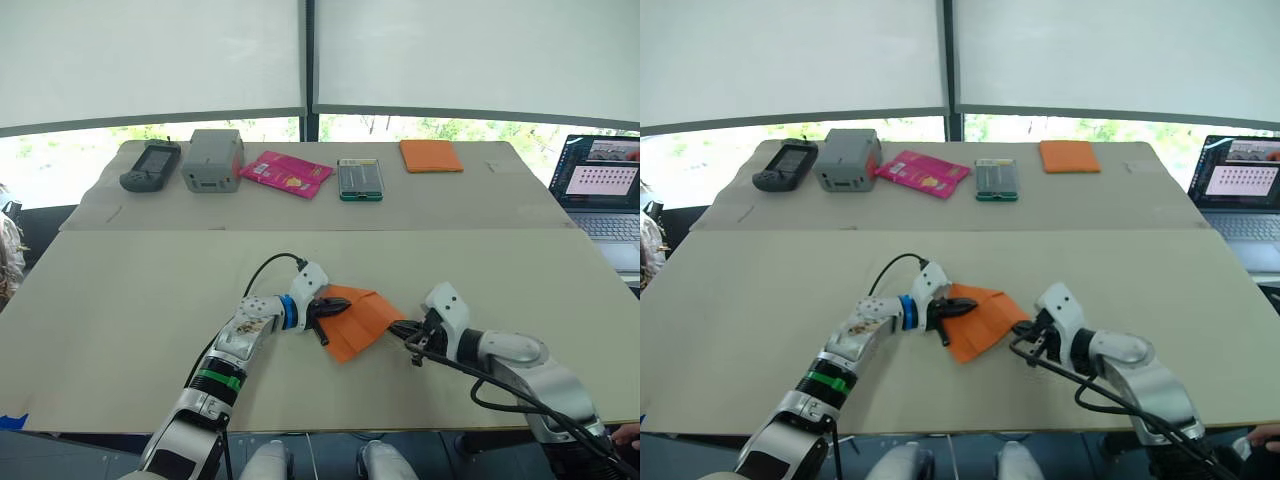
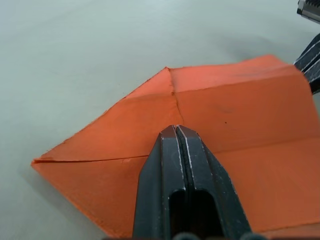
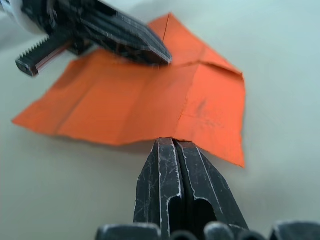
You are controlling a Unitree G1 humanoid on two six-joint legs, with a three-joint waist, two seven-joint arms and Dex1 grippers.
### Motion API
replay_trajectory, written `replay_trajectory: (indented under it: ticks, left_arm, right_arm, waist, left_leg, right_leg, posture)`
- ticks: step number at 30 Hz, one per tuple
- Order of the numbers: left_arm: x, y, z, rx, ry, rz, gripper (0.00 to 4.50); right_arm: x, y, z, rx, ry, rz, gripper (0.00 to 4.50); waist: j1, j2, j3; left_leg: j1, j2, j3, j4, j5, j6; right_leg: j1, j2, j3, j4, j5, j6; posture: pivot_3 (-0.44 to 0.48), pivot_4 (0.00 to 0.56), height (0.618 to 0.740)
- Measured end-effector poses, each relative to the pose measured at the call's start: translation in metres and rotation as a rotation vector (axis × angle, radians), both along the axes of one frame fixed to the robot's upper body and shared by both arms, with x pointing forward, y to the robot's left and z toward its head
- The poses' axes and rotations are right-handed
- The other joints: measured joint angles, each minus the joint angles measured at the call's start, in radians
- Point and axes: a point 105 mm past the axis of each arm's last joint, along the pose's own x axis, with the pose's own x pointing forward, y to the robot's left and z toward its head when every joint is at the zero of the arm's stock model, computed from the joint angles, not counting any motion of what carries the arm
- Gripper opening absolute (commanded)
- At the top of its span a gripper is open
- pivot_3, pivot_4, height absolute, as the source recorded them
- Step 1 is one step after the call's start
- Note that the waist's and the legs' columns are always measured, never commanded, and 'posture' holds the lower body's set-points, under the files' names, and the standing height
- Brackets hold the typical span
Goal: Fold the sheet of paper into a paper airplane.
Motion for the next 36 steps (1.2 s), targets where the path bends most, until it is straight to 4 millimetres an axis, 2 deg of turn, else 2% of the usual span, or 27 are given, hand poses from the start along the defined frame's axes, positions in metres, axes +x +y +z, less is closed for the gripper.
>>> replay_trajectory:
  ticks: [6, 12, 16, 26, 33, 36]
  left_arm:
    - [0.0, 0.0, 0.0, 0.001, -0.001, 0.002, 0.02]
    - [0.0, 0.001, 0.0, 0.002, -0.002, 0.003, 0.02]
    - [0.0, 0.003, 0.0, 0.004, -0.004, 0.007, 0.02]
    - [-0.002, 0.006, 0.001, 0.004, -0.015, 0.018, 0.02]
    - [-0.002, 0.014, 0.005, -0.002, -0.009, 0.044, 0.02]
    - [-0.009, 0.026, 0.009, -0.012, 0.043, 0.059, 0.02]
  right_arm:
    - [0.005, 0.004, 0.001, 0.054, -0.058, 0.005, 0.0]
    - [0.019, -0.013, -0.017, -0.011, -0.067, -0.061, 0.0]
    - [0.028, -0.015, -0.016, -0.007, -0.101, -0.075, 0.0]
    - [0.026, 0.013, 0.003, 0.225, -0.108, 0.033, 0.0]
    - [0.022, 0.021, 0.008, 0.265, -0.098, 0.11, 0.0]
    - [0.02, 0.028, 0.009, 0.257, -0.091, 0.16, 0.0]
  waist:
    - [-0.001, 0.0, 0.0]
    - [-0.002, 0.0, 0.0]
    - [-0.007, 0.0, 0.0]
    - [-0.01, 0.0, 0.0]
    - [-0.017, 0.0, 0.0]
    - [-0.025, 0.0, 0.0]
  left_leg:
    - [0.0, 0.0, 0.0, 0.0, 0.0, 0.0]
    - [0.0, 0.0, 0.001, 0.0, 0.0, 0.0]
    - [0.001, 0.0, 0.001, 0.0, 0.0, 0.0]
    - [0.0, 0.001, 0.001, 0.0, 0.0, 0.0]
    - [0.0, 0.001, 0.001, 0.0, 0.0, 0.0]
    - [-0.005, 0.001, 0.002, -0.001, 0.0, 0.0]
  right_leg:
    - [0.0, 0.0, 0.0, 0.0, 0.0, 0.0]
    - [0.0, 0.0, 0.0, 0.0, 0.0, 0.0]
    - [0.0, 0.001, 0.001, 0.0, 0.0, 0.0]
    - [-0.001, 0.001, 0.001, 0.0, 0.0, -0.001]
    - [-0.003, 0.002, 0.002, 0.002, 0.0, -0.001]
    - [-0.011, 0.003, 0.004, 0.004, 0.0, -0.002]
  posture:
    - [0.0, 0.15, 0.74]
    - [0.0, 0.15, 0.74]
    - [0.0, 0.15, 0.74]
    - [0.0, 0.15, 0.74]
    - [0.0, 0.15, 0.74]
    - [0.0, 0.15, 0.74]
